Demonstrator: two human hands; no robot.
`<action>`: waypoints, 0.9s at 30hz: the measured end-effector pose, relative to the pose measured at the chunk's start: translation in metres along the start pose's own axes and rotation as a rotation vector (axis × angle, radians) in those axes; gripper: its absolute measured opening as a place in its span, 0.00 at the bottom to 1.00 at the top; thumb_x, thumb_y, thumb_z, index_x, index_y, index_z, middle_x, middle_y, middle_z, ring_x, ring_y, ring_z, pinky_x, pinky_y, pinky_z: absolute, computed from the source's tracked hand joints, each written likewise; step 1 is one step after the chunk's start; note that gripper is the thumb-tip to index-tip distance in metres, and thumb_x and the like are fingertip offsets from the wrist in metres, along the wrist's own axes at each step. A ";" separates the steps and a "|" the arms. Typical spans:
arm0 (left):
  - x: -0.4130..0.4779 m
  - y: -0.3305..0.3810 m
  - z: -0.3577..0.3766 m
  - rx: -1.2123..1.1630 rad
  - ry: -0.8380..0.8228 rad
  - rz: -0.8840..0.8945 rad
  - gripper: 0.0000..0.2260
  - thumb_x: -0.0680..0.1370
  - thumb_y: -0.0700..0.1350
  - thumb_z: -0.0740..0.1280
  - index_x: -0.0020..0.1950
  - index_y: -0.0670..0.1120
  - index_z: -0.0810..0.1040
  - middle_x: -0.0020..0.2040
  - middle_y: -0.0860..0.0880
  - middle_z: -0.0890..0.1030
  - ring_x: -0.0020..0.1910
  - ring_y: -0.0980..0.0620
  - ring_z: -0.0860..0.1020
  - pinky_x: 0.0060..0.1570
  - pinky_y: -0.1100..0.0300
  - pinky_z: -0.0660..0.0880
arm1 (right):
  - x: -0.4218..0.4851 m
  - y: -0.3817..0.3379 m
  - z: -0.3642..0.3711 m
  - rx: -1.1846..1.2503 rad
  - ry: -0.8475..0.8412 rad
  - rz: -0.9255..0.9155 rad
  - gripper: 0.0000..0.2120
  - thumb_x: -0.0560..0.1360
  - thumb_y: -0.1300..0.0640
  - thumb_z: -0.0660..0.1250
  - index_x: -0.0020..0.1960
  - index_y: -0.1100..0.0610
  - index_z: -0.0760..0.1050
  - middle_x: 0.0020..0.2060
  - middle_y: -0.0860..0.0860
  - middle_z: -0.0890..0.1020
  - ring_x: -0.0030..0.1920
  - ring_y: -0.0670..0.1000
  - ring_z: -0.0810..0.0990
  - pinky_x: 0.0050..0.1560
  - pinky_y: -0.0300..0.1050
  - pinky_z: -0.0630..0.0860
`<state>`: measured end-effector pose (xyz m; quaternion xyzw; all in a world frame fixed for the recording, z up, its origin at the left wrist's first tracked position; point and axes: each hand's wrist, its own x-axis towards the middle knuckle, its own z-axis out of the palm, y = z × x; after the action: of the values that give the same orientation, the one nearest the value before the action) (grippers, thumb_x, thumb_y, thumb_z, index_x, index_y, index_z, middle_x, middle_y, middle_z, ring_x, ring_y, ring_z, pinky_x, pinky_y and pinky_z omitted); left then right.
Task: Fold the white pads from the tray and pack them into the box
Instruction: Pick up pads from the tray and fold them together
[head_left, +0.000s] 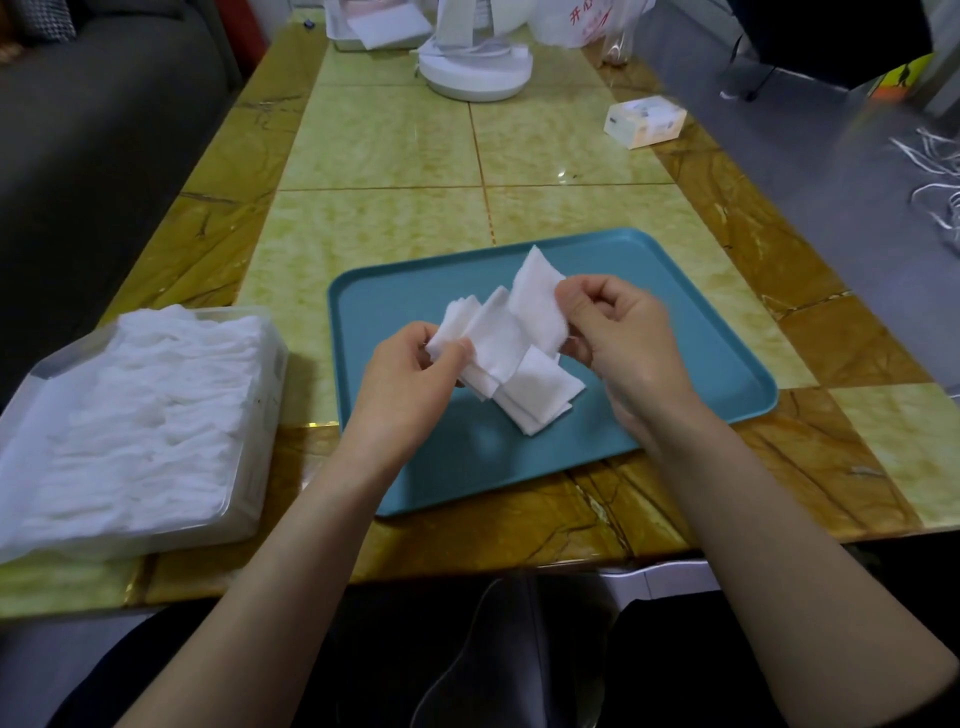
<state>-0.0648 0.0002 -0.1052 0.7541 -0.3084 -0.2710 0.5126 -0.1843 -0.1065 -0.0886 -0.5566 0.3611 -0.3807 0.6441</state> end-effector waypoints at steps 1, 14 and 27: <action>0.000 0.000 0.000 0.004 0.003 -0.002 0.06 0.77 0.45 0.66 0.43 0.44 0.77 0.45 0.39 0.82 0.42 0.47 0.78 0.47 0.48 0.74 | -0.001 0.001 0.002 0.027 -0.030 0.035 0.04 0.76 0.63 0.65 0.43 0.58 0.74 0.37 0.53 0.80 0.31 0.42 0.80 0.33 0.34 0.76; -0.003 0.004 0.002 -0.017 -0.059 0.001 0.04 0.78 0.43 0.64 0.42 0.47 0.75 0.40 0.48 0.79 0.41 0.51 0.75 0.47 0.51 0.73 | -0.002 0.009 0.003 -0.219 -0.125 0.109 0.08 0.75 0.65 0.66 0.54 0.66 0.76 0.35 0.49 0.76 0.32 0.42 0.77 0.36 0.33 0.79; -0.004 0.006 0.003 -0.027 -0.045 0.013 0.05 0.79 0.44 0.64 0.44 0.47 0.74 0.44 0.43 0.79 0.42 0.49 0.75 0.52 0.45 0.74 | 0.000 0.010 0.004 -0.197 -0.178 0.209 0.08 0.78 0.57 0.64 0.56 0.56 0.74 0.40 0.46 0.81 0.35 0.39 0.77 0.33 0.28 0.73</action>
<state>-0.0710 -0.0003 -0.0998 0.7387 -0.3213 -0.2888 0.5174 -0.1801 -0.1035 -0.0977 -0.6081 0.3939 -0.2236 0.6520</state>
